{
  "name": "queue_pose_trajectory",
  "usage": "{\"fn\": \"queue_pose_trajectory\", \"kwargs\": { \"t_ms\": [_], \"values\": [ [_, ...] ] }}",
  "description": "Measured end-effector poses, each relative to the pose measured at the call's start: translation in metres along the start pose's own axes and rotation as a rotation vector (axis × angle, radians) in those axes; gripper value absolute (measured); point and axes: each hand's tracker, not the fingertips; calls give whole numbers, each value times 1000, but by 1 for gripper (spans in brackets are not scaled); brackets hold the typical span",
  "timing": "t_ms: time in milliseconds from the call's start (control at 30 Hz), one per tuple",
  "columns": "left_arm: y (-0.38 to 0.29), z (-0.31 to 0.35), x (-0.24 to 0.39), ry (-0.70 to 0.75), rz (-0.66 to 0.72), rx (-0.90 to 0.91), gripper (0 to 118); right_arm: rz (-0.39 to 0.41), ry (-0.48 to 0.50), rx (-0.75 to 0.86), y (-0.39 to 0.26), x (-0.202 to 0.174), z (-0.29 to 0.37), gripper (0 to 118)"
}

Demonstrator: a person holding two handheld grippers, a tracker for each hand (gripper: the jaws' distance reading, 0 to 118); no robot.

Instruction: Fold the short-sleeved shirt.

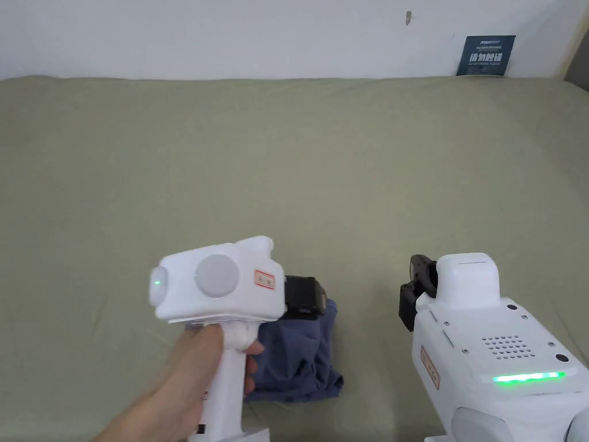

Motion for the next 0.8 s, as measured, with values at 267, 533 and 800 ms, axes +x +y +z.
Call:
{"fn": "queue_pose_trajectory", "kwargs": {
  "t_ms": [267, 533, 800],
  "values": [
    [-16, 28, -68, -161, 56, -9, 1, -59, 21, -19, 1, -3, -4, 0],
    [-34, -72, -59, -376, 177, -159, 1, -43, 34, -57, -5, -5, -3, 0],
    [-50, -94, -49, -299, 120, -172, 0, -36, 52, -127, -23, 0, -9, 0]
  ]
}}
